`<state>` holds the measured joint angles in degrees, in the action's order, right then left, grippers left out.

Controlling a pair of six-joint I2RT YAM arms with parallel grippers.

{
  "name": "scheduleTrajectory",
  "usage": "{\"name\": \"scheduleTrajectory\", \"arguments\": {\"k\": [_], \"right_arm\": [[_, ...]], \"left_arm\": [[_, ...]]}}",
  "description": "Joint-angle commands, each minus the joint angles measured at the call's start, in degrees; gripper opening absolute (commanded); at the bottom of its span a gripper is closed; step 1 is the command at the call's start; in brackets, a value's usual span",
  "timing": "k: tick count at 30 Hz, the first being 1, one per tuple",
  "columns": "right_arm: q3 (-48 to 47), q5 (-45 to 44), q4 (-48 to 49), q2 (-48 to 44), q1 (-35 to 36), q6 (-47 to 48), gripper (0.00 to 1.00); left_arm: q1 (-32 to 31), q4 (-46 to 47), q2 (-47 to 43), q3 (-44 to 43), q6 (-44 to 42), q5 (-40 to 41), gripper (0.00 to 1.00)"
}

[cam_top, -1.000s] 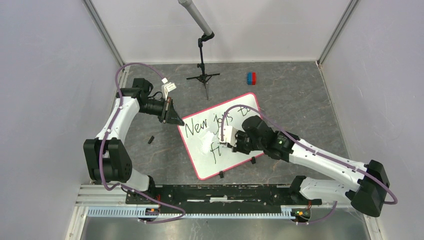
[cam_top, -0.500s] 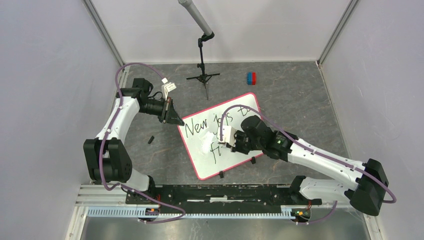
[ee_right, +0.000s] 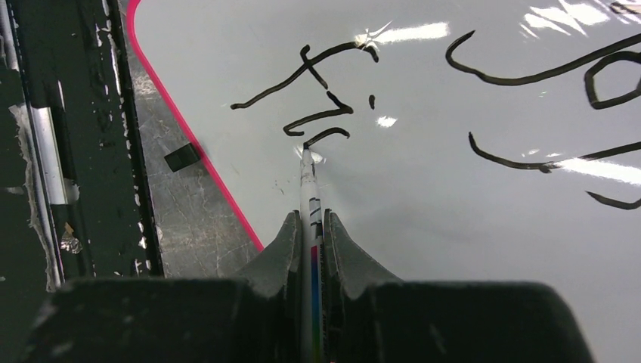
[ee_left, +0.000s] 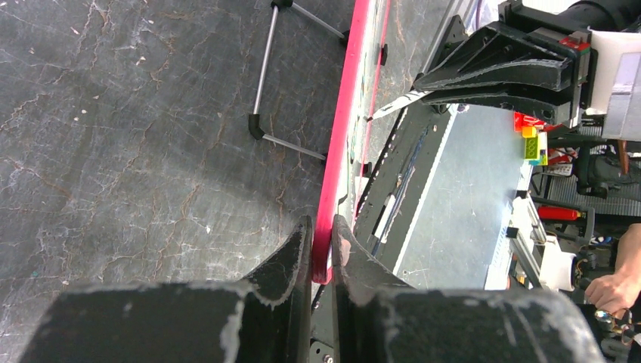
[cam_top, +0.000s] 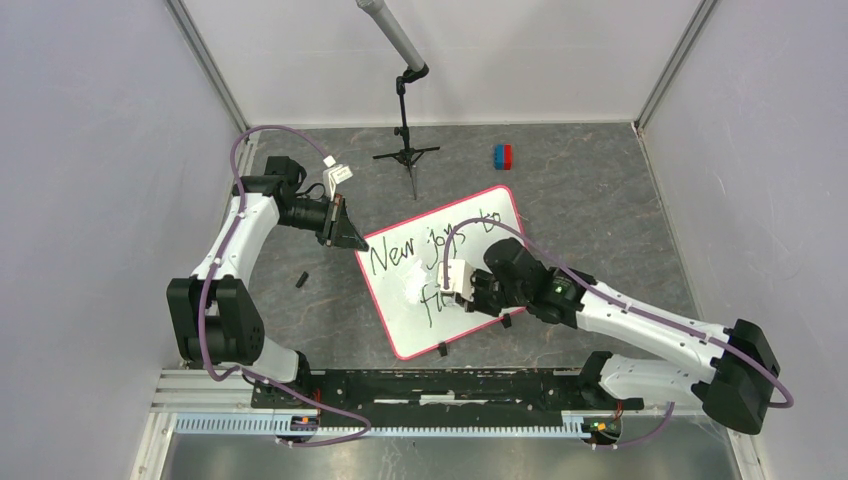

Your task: Write a sentence on the whiteboard

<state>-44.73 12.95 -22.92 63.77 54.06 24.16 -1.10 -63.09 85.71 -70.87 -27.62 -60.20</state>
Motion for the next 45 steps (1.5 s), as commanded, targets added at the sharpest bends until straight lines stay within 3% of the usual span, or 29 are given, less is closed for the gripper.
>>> {"name": "scheduleTrajectory", "arguments": {"k": [1,25,45], "right_arm": [[2.2,-0.8,-0.1,-0.6,-0.2,-0.3,0.0],[-5.3,-2.0,-0.6,0.5,-0.2,0.2,0.0],[-3.1,-4.3,-1.0,-0.8,-2.9,0.5,0.0]], "left_arm": [[-0.4,1.1,0.1,-0.1,-1.1,3.0,0.03],[-0.5,1.1,-0.2,-0.1,-1.0,3.0,0.02],[-0.4,1.1,0.1,-0.3,-0.7,3.1,0.02]]}}
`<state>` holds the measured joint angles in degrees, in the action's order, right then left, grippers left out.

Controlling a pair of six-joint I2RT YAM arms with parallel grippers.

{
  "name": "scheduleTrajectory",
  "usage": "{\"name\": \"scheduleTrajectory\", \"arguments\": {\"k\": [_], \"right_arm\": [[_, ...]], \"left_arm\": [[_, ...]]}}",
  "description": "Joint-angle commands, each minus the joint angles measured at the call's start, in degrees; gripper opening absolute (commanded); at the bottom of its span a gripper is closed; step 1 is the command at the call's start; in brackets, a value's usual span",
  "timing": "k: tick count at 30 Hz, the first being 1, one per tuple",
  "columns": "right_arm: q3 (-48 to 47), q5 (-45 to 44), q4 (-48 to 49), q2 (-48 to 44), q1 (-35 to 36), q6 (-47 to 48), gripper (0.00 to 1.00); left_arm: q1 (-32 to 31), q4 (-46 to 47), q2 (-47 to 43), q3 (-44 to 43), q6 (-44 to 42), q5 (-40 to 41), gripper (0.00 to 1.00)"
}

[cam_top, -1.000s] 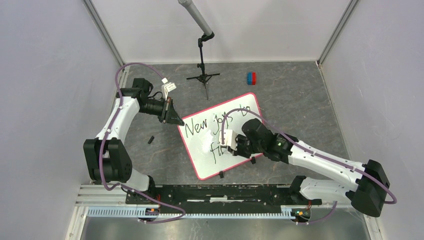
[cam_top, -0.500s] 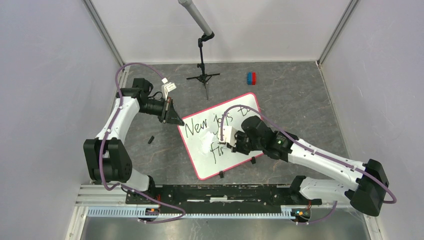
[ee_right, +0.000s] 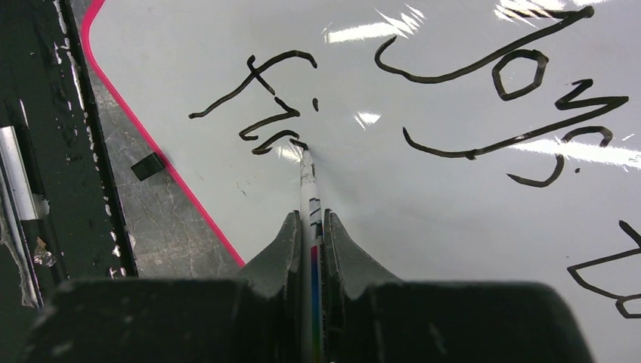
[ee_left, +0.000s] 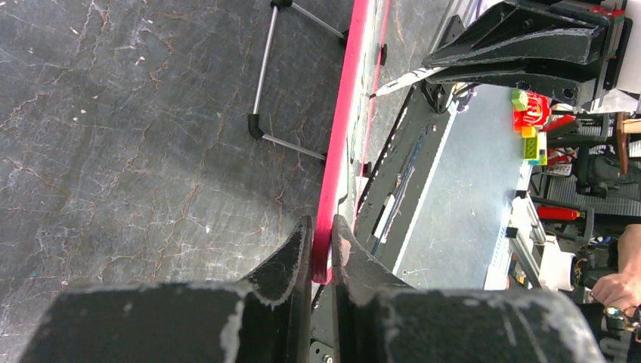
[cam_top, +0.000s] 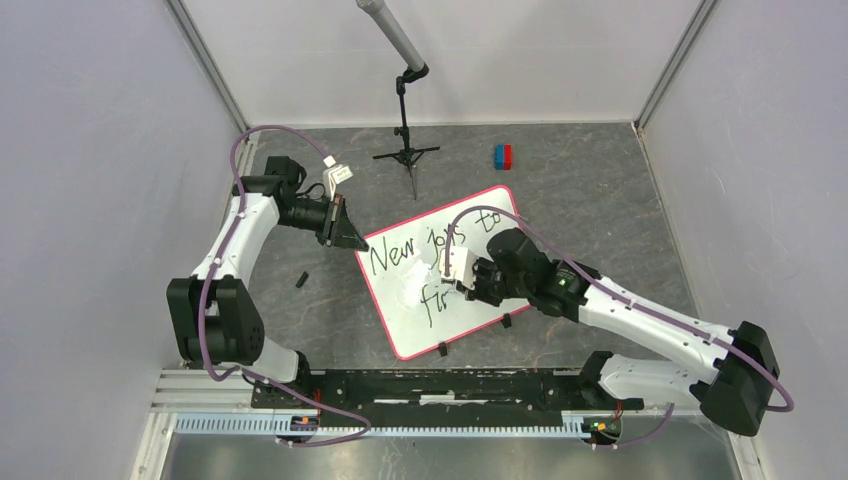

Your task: Write a sentence on the whiteboard

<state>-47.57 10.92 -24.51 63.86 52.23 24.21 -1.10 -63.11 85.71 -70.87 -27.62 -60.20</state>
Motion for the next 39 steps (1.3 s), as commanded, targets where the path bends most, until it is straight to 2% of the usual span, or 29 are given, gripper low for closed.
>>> {"name": "scheduleTrajectory", "arguments": {"k": [1,14,26,39], "right_arm": [[0.4,-2.1,0.5,-1.0,-1.0,0.5,0.0],[5.0,1.5,-0.7,-1.8,-1.0,0.7,0.0],[1.1,4.6,-2.7,-4.2,-1.2,0.7,0.0],[0.1,1.0,-1.7,-5.1,-3.5,-0.7,0.0]], "left_arm": [[-0.5,1.1,0.1,-0.3,-0.7,3.2,0.02],[-0.5,1.1,0.3,-0.5,-0.7,3.2,0.02],[-0.5,1.1,0.4,-0.3,-0.7,3.1,0.02],[-0.5,1.1,0.1,-0.3,-0.7,2.9,0.02]]}}
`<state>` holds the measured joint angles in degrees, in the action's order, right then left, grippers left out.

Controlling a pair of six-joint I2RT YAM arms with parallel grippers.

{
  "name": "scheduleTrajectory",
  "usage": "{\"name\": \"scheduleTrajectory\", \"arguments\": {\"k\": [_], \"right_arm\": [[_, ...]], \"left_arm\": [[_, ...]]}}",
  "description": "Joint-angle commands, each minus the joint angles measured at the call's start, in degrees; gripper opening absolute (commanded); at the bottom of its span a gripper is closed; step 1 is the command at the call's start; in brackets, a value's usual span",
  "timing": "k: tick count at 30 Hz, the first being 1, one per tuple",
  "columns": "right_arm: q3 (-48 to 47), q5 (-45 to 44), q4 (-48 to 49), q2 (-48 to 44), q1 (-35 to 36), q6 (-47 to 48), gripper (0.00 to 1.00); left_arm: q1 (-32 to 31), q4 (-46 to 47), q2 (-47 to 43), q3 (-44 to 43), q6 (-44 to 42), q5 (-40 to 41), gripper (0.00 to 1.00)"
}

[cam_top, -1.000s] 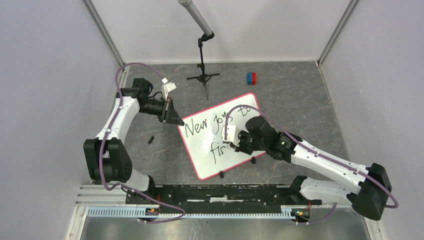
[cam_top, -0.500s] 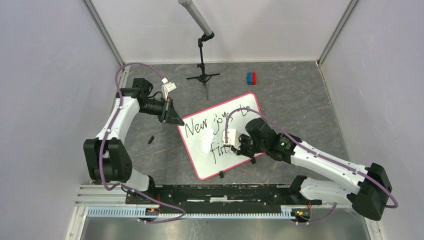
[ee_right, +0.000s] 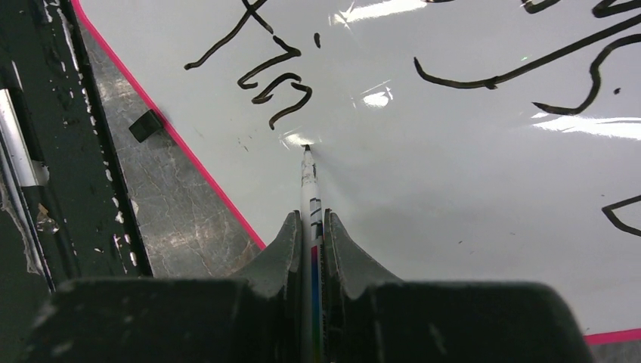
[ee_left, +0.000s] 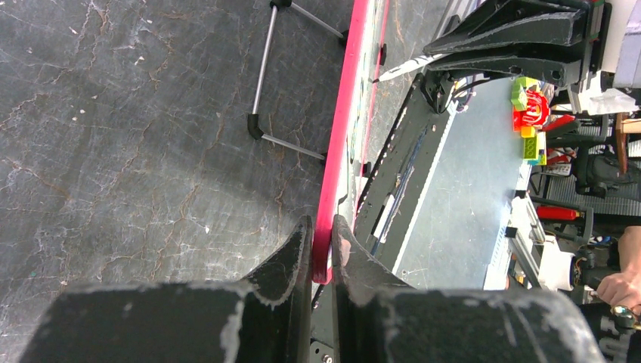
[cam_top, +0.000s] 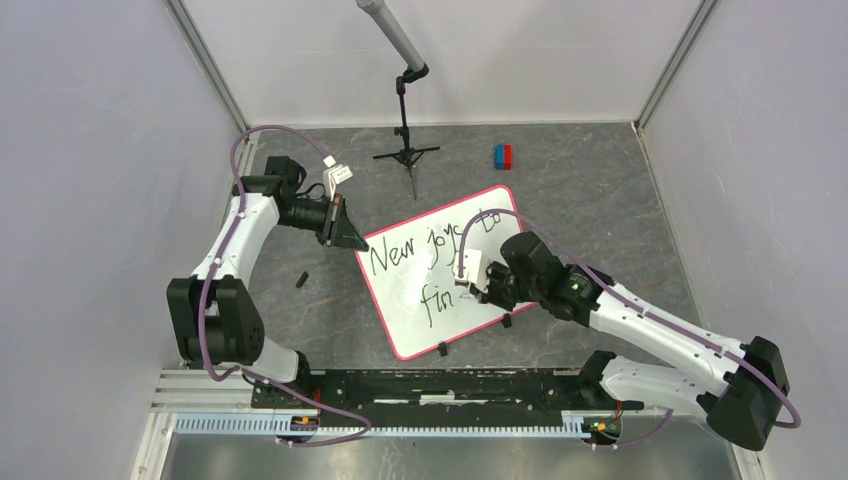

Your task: Write a sentence on the whiteboard

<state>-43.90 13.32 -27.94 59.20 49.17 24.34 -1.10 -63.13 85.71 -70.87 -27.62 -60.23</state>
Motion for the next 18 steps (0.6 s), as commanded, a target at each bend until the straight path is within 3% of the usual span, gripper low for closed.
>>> {"name": "scheduleTrajectory", "arguments": {"k": [1,18], "right_arm": [[-3.9,-1.8,1.8,-0.2,-0.5,-1.0,0.0],[-4.1,-2.3,2.7,2.0,-0.4,-0.7,0.0]], "left_arm": [[-0.5,1.1,0.1,-0.2,-0.8,2.9,0.02],[-0.5,1.2,-0.2,-0.1,-0.9,2.9,0.02]]}}
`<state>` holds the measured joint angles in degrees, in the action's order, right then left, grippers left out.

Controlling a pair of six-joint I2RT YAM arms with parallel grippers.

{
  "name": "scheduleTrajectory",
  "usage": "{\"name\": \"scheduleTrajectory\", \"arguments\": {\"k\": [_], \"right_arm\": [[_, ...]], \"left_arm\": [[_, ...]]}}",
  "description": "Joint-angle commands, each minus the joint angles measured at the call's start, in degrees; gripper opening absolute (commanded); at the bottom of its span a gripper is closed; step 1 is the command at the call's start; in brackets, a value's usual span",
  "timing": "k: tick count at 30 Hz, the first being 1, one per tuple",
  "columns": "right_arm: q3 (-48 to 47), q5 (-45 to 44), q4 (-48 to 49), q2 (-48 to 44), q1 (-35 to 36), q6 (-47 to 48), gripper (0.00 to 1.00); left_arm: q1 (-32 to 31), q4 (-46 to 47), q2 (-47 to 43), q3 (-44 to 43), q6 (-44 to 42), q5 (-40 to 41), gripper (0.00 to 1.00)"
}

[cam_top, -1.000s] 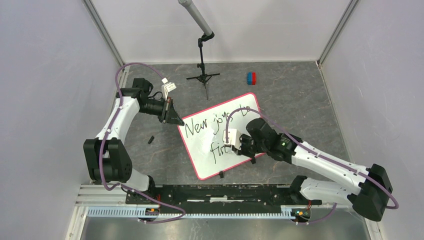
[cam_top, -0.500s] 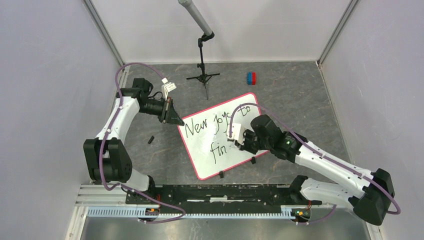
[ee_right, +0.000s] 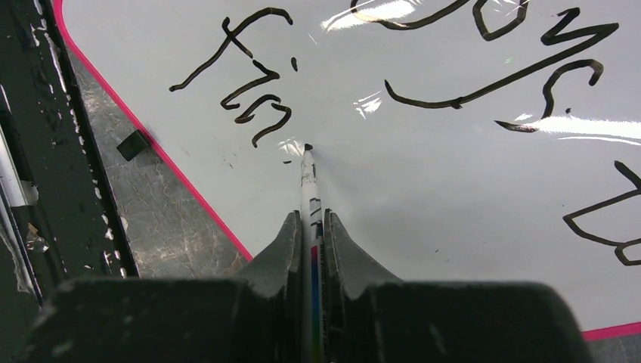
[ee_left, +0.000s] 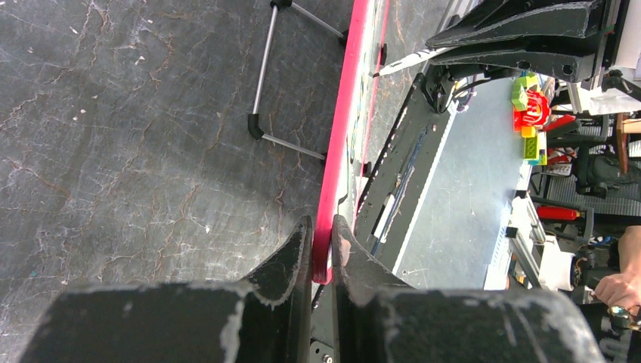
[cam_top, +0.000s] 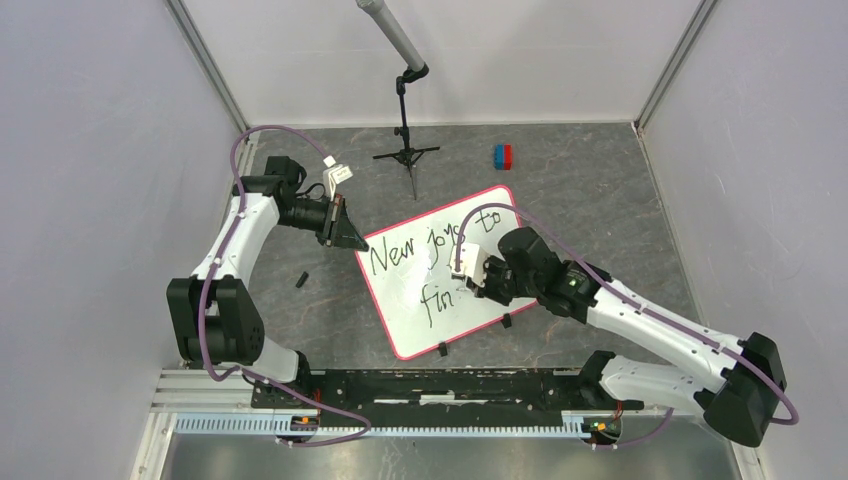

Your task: Write a sentence on the whiteboard

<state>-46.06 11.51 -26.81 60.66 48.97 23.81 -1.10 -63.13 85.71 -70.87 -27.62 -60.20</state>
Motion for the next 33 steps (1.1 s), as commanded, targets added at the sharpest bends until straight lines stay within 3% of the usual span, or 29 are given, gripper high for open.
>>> {"name": "scheduleTrajectory", "arguments": {"k": [1,26,33], "right_arm": [[-1.8,-0.6,1.7,0.6,-0.3,-0.3,0.0],[2.7,3.9,0.8,1.5,0.3,0.1,0.0],[1.9,1.4,0.0,0.8,0.3,1.3,0.0]], "left_arm": [[-0.5,1.1,-0.1,-0.1,-0.9,2.9,0.03],[-0.5,1.2,0.0,-0.1,-0.7,3.0,0.02],[-0.5,1.2,0.0,0.0,-0.7,3.1,0.02]]}}
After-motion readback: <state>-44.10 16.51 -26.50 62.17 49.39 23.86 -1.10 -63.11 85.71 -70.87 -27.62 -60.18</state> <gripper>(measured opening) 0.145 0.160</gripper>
